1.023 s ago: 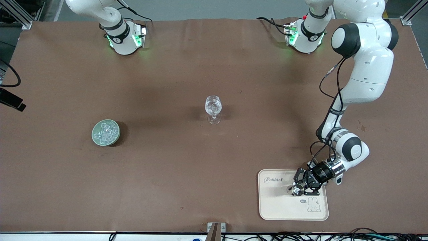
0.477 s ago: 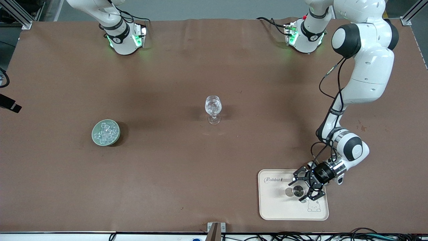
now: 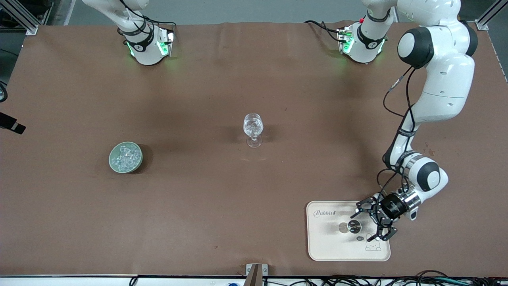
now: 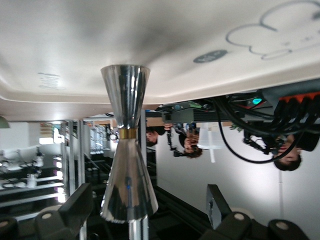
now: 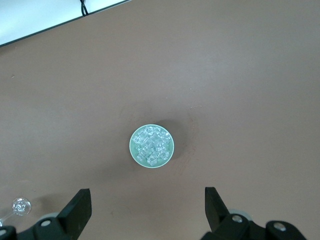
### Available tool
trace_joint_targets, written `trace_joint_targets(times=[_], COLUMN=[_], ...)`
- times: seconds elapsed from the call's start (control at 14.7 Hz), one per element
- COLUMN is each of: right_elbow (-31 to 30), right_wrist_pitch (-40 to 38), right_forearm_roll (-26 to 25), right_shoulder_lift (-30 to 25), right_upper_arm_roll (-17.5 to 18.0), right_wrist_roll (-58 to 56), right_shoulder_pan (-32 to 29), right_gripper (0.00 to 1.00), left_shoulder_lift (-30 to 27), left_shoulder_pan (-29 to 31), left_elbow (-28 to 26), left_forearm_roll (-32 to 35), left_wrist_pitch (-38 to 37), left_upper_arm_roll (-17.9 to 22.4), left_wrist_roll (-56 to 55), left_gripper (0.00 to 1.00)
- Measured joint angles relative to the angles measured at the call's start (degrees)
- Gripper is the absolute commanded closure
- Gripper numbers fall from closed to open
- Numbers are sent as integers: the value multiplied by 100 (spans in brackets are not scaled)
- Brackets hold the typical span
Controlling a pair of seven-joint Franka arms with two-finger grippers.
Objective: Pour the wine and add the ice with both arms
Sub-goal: 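Raise the left gripper away from the jigger on the tray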
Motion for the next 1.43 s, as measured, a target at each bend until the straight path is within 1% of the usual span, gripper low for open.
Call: trace_joint_targets(times=[0.14,0.2,0.34,0.41,0.48,0.68,0.82,0.89,1.02,1.16,1.3,1.43], right_elbow=[-2,-6,-9,-10,-12,-26,-36,-40,-44,-50,-70,-125], right_wrist_pitch=[0,0,0,-2,-7,-20,-21,-21,-21,-21,-21,-20], right_forearm_roll=[-61,-82,-103,-132,-205,-357,-378,-383,-386,-387,-387,-387], right_shoulder_lift=[-2,-2,-3,-3,-4,-7,-9,-10,-13,-16,-24,-51], right_upper_arm_roll=[80,89,91,91,94,103,87,84,77,74,66,54], right_wrist_roll=[1,1,1,1,0,-1,0,0,0,0,1,1], right_shoulder_pan=[-45,-48,-58,-62,-62,-32,-4,1,5,8,8,8], right_gripper=[0,0,0,0,0,0,0,0,0,0,0,0], left_shoulder_lift=[-177,-284,-491,-562,-607,-639,-687,-759,-987,-1305,-1720,-2178], left_shoulder_pan=[38,33,36,49,53,63,71,70,62,19,-36,-69], left_elbow=[-20,-38,-77,-85,-86,-15,78,111,142,180,206,213], left_forearm_roll=[422,561,1100,1368,1499,1547,1579,1667,2170,2864,3664,4527], left_wrist_pitch=[-183,-234,-531,-829,-1144,-2171,-2674,-2821,-2964,-2984,-2989,-2991], left_upper_arm_roll=[128,273,651,859,1110,2053,2513,2655,2741,2729,2632,2443], left_wrist_roll=[-76,-234,-616,-719,-740,-664,-312,13,670,1395,2060,2735], left_gripper=[0,0,0,0,0,0,0,0,0,0,0,0])
